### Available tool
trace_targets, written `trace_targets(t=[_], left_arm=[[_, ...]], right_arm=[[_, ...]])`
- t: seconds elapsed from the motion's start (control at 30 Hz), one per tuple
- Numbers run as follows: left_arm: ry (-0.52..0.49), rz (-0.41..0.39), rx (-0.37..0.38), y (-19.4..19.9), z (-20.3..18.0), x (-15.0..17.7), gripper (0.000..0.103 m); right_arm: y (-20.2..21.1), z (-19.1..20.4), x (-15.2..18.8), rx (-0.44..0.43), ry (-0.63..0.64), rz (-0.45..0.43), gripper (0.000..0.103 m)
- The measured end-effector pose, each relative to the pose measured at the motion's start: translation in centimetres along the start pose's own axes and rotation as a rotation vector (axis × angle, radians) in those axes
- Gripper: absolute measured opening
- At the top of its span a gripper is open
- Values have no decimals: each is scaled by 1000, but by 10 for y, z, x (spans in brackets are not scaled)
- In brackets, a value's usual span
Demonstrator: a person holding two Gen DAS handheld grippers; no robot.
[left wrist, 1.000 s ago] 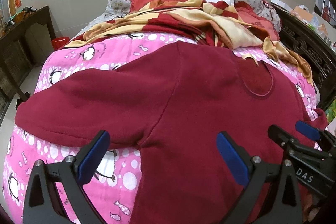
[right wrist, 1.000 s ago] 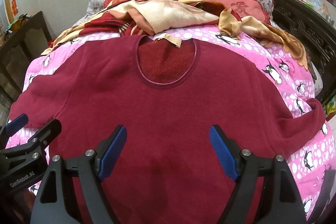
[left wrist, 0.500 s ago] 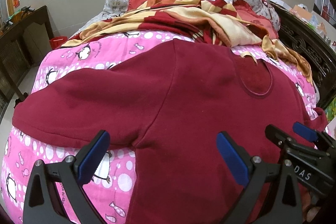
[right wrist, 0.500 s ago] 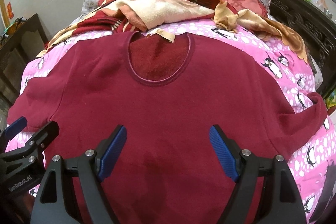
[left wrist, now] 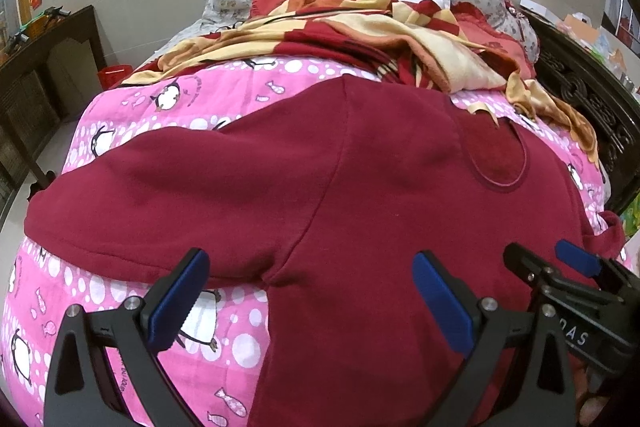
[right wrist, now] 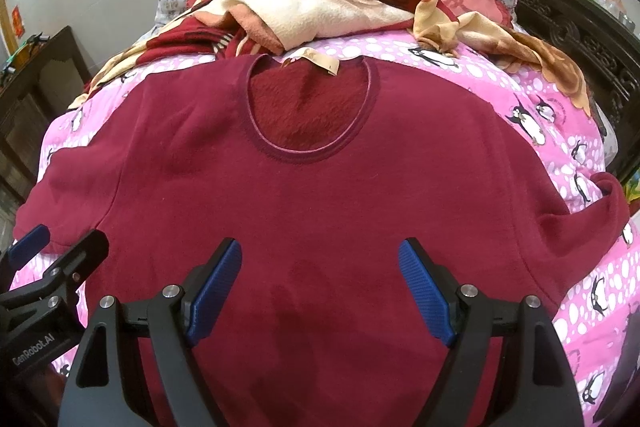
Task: Fold small clothes
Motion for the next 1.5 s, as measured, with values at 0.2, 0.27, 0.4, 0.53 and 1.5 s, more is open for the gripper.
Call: trace_targets(t=[0.2, 0.27, 0.4, 0.53, 1.5], left_arm=[[19, 2, -1, -1, 7, 0, 103], [25, 5, 0, -1, 9, 0, 103], [28, 4, -6, 0, 13, 0, 103], [39, 5, -6, 1, 18, 0, 103], [737, 51, 7, -8, 308, 11, 82]], right_arm=[[-3, 3, 1, -1, -2, 9, 84], [-3, 4, 0, -3, -2, 9, 84], [-5, 7, 0, -2, 3, 12, 85], [-6, 9, 0, -3, 3, 15, 85], [-12, 45, 1, -39, 76, 48, 84]])
Point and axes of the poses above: each gripper's, at about its wrist camera, not at the fingertips, and y roughly against the way its jaws point, z to its left, x to its underside, the point moved 7 cm from there along -y, roughly the way its jaws point, and after that the axes turned 15 degrees about z, right-handed, at the moved point
